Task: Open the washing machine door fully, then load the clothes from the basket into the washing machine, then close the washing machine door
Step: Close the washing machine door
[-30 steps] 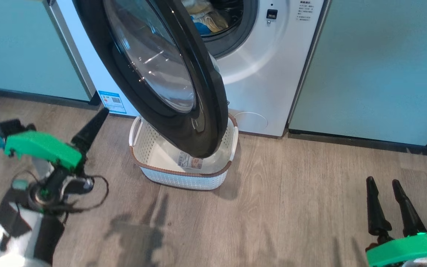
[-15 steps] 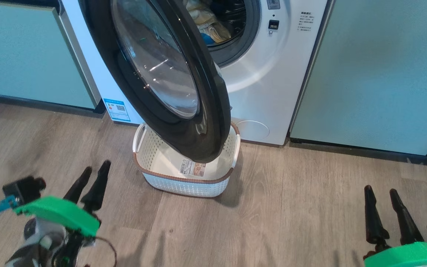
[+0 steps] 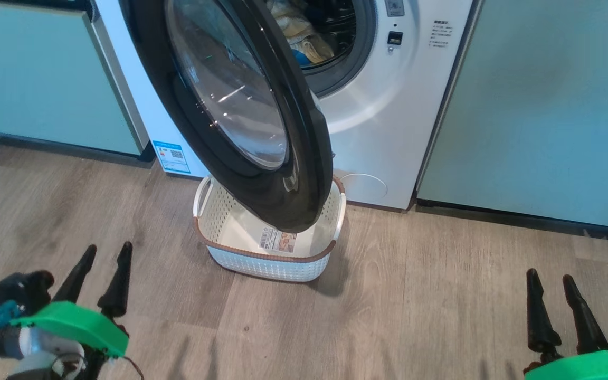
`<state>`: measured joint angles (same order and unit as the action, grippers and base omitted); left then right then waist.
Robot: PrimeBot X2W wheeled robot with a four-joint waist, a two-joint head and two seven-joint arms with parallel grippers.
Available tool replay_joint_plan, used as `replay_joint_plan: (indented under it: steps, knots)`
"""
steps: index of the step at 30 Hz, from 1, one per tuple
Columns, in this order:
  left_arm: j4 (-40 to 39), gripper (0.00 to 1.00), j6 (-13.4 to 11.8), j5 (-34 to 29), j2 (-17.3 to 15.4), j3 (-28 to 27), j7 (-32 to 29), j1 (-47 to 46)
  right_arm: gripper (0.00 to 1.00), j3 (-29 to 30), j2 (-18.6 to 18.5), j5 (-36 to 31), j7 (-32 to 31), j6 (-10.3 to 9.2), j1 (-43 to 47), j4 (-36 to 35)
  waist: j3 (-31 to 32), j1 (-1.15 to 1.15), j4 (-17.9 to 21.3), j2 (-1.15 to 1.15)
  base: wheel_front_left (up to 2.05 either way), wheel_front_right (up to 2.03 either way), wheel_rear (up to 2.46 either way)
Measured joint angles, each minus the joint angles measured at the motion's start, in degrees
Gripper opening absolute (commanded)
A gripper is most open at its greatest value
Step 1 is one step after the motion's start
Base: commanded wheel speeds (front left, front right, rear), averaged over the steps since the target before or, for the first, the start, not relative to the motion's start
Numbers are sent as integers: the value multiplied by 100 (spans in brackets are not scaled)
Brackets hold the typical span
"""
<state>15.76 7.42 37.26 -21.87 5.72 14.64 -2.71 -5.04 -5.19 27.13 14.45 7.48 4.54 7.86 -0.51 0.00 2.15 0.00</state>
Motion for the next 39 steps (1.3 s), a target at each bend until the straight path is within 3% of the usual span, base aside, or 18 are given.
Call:
replay_joint_plan:
  steps: [13, 39]
  knots:
    - [-122, 100, 1, -1073, 349, -653, 0, 180, 100, 11, 42, 0, 0, 0, -2, -10, -31, 0, 6, 0, 0, 0, 0]
    - [86, 100, 1, -1358, 461, -688, 0, 241, 100, -18, 45, 1, 0, 0, -10, -16, 12, 0, -54, 0, 0, 0, 0]
